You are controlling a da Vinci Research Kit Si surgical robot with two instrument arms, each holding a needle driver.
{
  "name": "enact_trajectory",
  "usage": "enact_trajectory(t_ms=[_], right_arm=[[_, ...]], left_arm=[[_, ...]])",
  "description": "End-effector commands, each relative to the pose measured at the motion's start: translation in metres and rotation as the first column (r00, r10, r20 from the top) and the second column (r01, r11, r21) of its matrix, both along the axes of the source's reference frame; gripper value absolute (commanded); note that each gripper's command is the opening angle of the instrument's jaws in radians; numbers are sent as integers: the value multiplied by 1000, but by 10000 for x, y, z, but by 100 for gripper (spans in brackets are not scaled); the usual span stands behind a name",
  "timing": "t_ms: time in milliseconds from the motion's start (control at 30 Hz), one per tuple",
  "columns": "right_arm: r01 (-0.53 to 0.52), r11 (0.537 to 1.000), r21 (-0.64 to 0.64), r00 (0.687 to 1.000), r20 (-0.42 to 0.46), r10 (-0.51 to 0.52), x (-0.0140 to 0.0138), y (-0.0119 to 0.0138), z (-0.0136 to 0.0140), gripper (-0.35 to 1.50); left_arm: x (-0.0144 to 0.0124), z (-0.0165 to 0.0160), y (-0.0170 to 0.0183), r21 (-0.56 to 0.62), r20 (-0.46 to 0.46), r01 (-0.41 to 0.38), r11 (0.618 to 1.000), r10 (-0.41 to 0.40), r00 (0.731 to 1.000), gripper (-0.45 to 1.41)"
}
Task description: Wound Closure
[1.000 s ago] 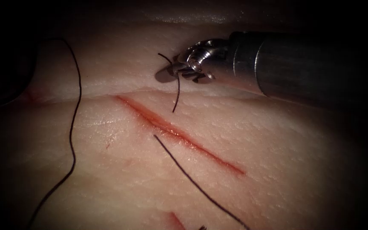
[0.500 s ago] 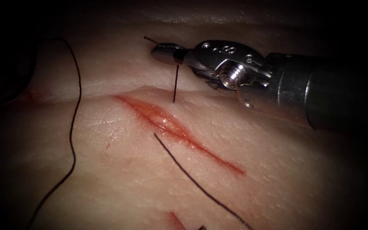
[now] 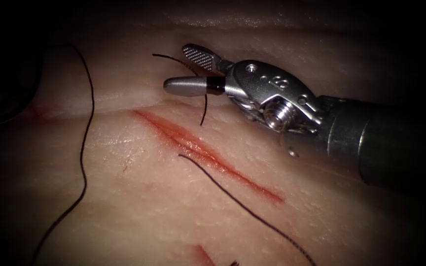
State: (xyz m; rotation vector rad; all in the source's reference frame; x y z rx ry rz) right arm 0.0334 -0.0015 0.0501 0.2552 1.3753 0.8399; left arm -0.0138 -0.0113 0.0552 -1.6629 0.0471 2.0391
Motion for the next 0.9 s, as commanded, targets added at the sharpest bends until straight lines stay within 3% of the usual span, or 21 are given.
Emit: enact_trajectory(t_ms=[33,233,267,433,533,567,733,900], right_arm=[[-5,1000,-1,1000,-8,5,3,7,-4,146],[-12,1000,-24,999,-34,11,-21,2,-34,145],[-5,999,-46,999,-33,4,-29,-2,-45,143],[14,996,-93,1000,-16,-15,-55,-13,-67,133],[14,993,-116,1000,9,-13,-63,-16,-69,126],[29,990,-141,999,50,-22,-69,-18,-70,123],[127,972,-200,975,203,-86,-86,-23,-70,113],[157,963,-217,964,247,-102,-92,-23,-71,118]], left_arm=[[-5,9,-1,-4,3,1,1000,-1,1000,-45],[0,38,2,-20,-50,21,1000,-22,998,-45],[2,46,3,-8,-65,41,999,-41,997,4],[6,49,4,121,-83,146,982,-136,987,113],[6,43,3,131,-93,155,979,-143,985,124],[8,35,2,145,-95,135,980,-122,988,138],[30,-1,4,185,-131,111,976,-88,988,140],[43,-29,11,174,-170,106,979,-76,982,140]])
